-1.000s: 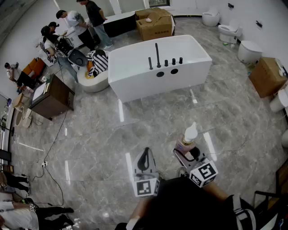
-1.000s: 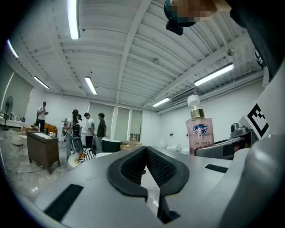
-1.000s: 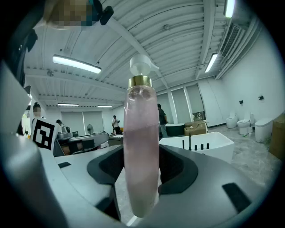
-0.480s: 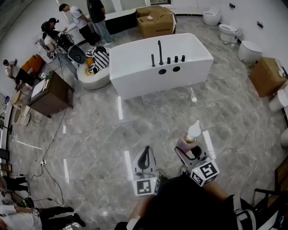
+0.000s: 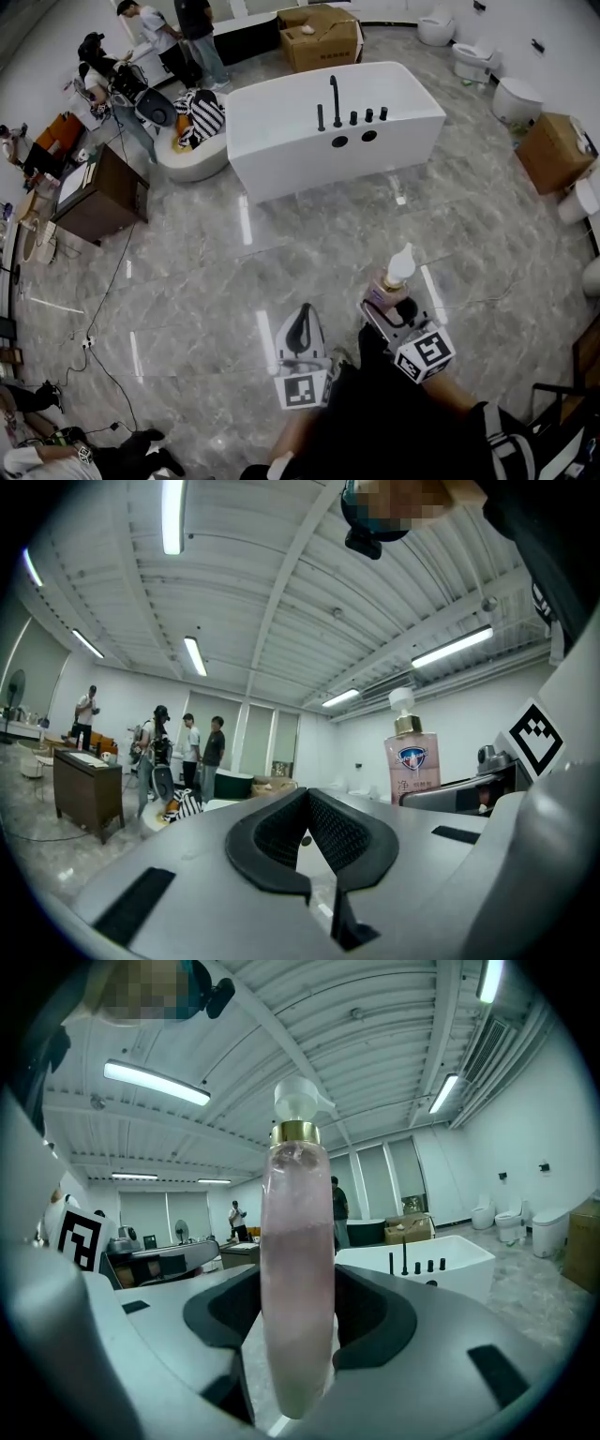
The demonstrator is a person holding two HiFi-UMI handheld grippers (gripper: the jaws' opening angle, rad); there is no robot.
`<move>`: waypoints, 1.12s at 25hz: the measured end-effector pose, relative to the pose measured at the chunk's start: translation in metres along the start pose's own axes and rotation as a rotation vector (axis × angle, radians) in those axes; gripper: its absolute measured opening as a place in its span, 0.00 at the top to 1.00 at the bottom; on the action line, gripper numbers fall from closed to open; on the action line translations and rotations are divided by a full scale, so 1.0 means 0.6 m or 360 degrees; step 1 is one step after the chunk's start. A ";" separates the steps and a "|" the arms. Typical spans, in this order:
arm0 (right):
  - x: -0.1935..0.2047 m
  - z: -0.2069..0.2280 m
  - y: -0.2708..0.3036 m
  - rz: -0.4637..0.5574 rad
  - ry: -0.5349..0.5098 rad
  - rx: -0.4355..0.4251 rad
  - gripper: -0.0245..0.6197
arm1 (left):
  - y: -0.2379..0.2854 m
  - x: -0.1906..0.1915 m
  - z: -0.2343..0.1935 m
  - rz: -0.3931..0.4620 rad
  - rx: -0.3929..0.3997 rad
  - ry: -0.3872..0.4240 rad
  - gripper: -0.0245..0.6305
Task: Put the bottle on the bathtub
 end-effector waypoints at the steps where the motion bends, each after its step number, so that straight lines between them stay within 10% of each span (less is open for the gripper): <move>1: -0.001 -0.003 0.008 -0.0002 -0.0003 -0.0009 0.61 | 0.002 -0.002 -0.005 0.0013 -0.0012 -0.0036 0.94; 28: -0.123 0.164 0.521 0.0054 -0.0022 -0.0262 0.61 | 0.437 -0.043 -0.279 -0.0031 -0.0146 0.0096 0.94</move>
Point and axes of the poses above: the fingertips, and each gripper's own axes: y forward along the fingers, z to its right, x out of its underside, the point moved 8 cm from there along -y, backward along the fingers, and after that the axes turned 14 degrees about x, right-handed, at the moved point
